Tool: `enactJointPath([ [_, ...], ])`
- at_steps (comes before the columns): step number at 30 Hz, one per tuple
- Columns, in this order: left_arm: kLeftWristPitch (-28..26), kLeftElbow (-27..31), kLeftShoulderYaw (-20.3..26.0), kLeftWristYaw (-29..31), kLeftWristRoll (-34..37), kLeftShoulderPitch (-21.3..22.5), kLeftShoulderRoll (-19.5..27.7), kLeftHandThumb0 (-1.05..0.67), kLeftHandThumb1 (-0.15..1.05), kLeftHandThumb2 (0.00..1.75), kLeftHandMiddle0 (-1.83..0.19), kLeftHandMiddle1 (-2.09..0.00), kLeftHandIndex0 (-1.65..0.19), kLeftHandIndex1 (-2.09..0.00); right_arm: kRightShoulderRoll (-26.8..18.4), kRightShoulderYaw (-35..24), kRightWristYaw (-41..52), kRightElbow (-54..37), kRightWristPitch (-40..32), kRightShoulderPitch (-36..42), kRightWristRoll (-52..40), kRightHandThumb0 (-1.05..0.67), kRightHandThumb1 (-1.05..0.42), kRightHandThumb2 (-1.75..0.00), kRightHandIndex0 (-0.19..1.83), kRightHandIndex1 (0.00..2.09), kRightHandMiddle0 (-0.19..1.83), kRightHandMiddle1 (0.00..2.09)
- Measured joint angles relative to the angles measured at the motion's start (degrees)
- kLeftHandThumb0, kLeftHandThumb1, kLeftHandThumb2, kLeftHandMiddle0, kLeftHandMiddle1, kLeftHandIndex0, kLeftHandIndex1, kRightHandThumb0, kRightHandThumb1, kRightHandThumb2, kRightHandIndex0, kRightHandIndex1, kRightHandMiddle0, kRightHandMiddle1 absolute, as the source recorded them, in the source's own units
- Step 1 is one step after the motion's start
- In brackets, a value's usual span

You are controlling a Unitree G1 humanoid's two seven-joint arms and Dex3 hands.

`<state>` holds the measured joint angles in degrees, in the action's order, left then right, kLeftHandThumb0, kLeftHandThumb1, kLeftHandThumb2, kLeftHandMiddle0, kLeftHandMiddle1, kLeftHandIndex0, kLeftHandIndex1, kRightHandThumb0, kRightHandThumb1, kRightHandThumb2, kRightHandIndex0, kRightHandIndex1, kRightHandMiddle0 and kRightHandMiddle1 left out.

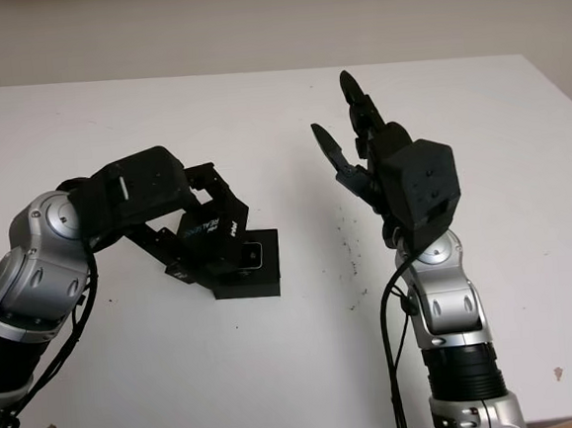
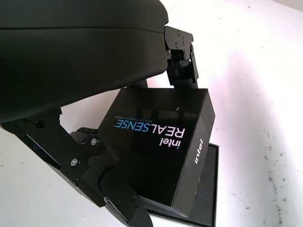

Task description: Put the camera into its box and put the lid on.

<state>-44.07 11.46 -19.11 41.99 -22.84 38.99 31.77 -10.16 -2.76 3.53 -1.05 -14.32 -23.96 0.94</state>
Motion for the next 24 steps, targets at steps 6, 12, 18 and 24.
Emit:
enactJointPath([
  [6, -0.03, -0.53, -0.84, -0.22, -0.28, 0.02, -0.18, -0.25, 1.02, 0.05, -0.35, -1.76, -0.26, -1.63, 0.55, -0.21, -0.37, -0.01, -0.03, 0.00, -0.50, -0.64, -1.05, -0.31, -0.05, 0.06, 0.04, 0.07],
  [12, -1.99, -0.94, -2.70, 1.00, -1.11, 1.98, -0.15, -0.25, 1.01, 0.05, -0.37, -1.73, -0.27, -1.60, 1.08, -0.34, -0.64, -0.22, 0.02, 0.01, -1.16, -0.63, -1.05, -0.32, -0.07, 0.05, 0.01, 0.05],
  [18, -6.01, -1.21, -4.11, 2.74, -0.77, 3.69, -0.52, -0.22, 1.02, 0.06, -0.41, -1.69, -0.29, -1.59, 1.80, -0.34, -1.67, -1.17, 0.74, 0.34, -1.13, -0.63, -1.05, -0.32, -0.06, 0.06, 0.01, 0.05],
  [24, -10.01, -1.53, -4.77, 2.99, 0.69, 4.35, -1.19, -0.22, 0.99, 0.05, -0.52, -1.68, -0.31, -1.61, 2.04, -0.27, -2.46, -1.42, 1.07, 0.86, -0.68, -0.62, -1.05, -0.32, -0.07, 0.05, 0.01, 0.05],
])
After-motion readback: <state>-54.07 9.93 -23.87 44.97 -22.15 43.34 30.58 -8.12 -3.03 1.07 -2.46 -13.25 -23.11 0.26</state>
